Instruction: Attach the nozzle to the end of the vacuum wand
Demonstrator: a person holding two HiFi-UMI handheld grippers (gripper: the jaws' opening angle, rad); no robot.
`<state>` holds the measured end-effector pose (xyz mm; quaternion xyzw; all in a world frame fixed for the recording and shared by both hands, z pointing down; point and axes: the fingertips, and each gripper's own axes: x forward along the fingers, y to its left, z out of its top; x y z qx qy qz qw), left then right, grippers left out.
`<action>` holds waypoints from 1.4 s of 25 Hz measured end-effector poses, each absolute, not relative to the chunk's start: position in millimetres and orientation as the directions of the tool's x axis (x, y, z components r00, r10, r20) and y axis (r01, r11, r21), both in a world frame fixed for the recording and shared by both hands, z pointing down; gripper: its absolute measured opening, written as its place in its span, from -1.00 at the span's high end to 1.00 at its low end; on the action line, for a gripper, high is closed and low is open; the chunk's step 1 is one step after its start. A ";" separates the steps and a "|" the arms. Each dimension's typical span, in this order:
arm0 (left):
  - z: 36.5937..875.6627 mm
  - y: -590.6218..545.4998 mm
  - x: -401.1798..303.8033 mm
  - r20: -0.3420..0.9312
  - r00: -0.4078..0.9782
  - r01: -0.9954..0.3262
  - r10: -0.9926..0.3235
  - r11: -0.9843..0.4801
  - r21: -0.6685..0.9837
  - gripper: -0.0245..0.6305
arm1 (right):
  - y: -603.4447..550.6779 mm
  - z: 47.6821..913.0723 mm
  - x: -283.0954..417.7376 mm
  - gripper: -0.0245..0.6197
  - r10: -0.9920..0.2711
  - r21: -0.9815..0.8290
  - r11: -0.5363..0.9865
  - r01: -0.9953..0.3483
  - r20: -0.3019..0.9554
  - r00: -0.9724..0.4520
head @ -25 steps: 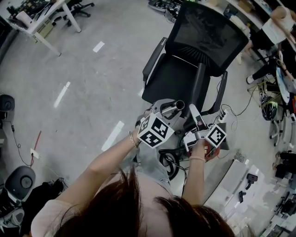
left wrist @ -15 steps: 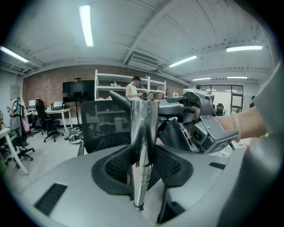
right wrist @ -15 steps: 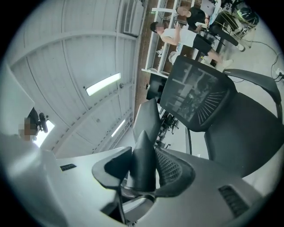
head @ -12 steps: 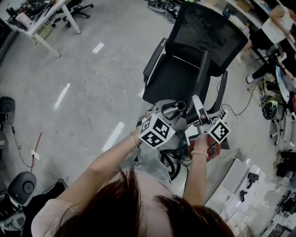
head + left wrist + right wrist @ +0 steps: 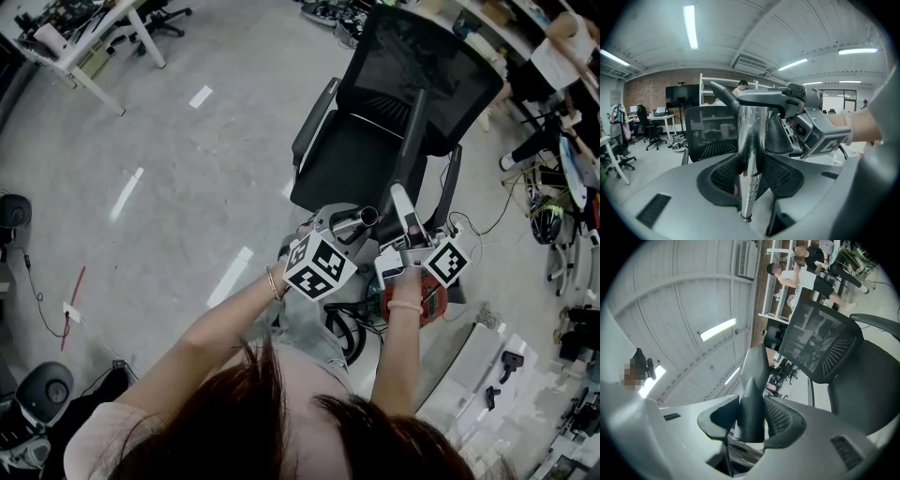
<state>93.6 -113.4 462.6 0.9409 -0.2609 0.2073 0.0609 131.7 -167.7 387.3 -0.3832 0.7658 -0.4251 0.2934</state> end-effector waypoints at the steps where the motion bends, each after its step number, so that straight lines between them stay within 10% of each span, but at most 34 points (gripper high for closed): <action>1: 462.7 -112.9 94.0 0.422 0.778 -0.516 -0.465 -0.857 0.006 0.45 | -168.4 385.3 131.5 0.36 -0.834 -0.873 0.352 -0.337 -0.129 -0.536; 35: 462.4 -97.6 100.4 0.437 0.789 -0.483 -0.433 -0.876 0.005 0.45 | -131.6 339.3 91.9 0.36 -0.778 -0.655 0.554 -0.513 -0.189 -0.599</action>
